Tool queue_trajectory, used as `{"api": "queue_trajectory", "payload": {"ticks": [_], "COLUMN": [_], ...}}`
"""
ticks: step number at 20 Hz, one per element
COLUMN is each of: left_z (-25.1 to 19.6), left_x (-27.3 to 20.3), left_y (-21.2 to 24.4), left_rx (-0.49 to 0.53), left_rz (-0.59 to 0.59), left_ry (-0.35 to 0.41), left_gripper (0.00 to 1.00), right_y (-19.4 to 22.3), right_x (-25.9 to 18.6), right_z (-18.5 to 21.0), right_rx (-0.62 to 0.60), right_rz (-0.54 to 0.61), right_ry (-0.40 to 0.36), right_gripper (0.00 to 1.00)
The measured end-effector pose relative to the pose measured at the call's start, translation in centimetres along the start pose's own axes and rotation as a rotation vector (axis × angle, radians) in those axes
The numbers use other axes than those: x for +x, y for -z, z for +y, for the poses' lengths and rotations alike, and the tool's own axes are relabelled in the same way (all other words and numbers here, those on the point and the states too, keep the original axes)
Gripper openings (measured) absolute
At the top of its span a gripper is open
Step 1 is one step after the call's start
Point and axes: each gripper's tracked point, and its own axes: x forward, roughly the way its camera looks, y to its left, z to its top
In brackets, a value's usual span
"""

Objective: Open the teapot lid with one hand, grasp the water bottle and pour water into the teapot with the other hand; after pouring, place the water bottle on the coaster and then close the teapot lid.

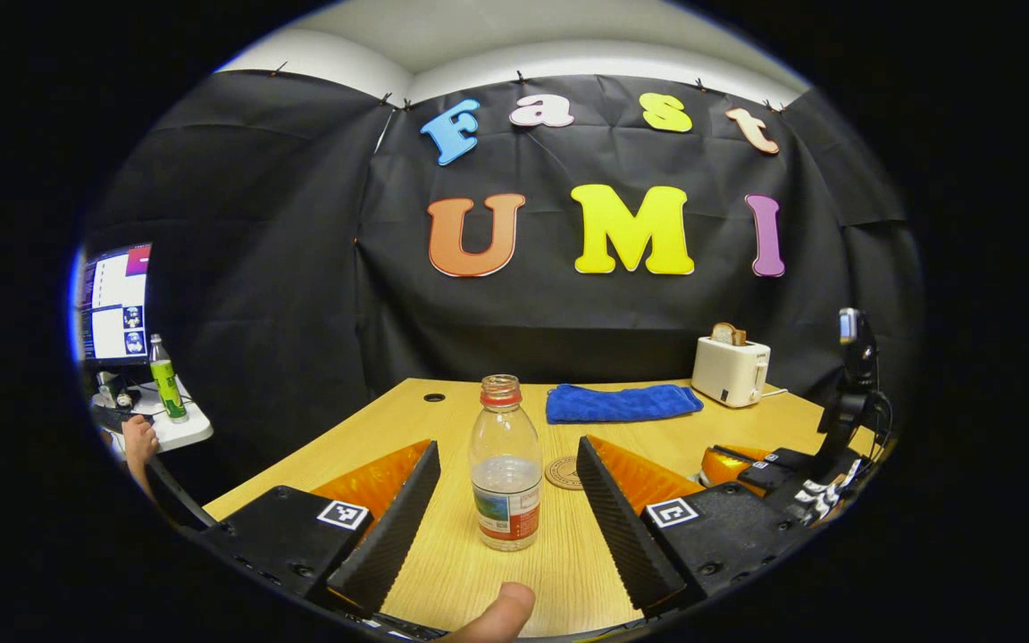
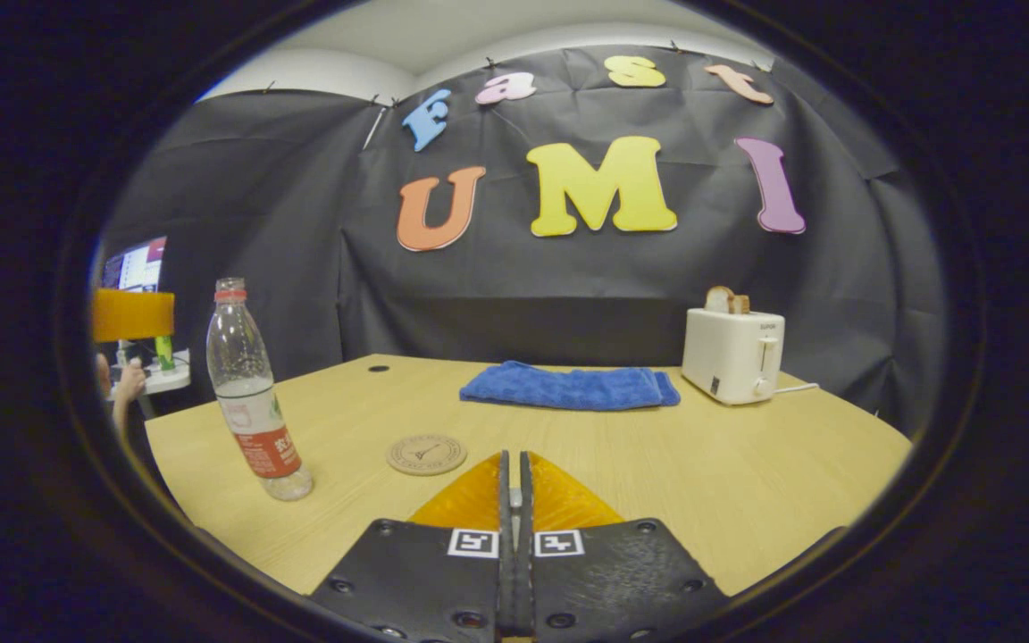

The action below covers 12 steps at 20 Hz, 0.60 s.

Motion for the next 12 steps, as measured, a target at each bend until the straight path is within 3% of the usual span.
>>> {"api": "queue_trajectory", "payload": {"ticks": [2, 4, 12], "left_z": [0.2, -0.2, 0.6], "left_x": [0.6, 1.3, 5.4], "left_y": [0.6, 1.5, 5.6], "left_rx": [0.045, 0.074, -0.027], "left_rz": [-0.006, -0.003, 0.043], "left_ry": [-0.012, -0.006, 0.034], "left_gripper": [0.97, 0.97, 0.97], "right_y": [-0.9, -1.5, -0.3], "right_x": [-1.1, -2.5, -6.7], "right_z": [0.0, -1.5, -6.4], "right_rx": [0.008, 0.043, 0.008], "right_rz": [-0.007, -0.012, 0.012], "right_ry": [-0.039, -0.032, 0.006], "right_gripper": [0.0, 0.0, 0.0]}}
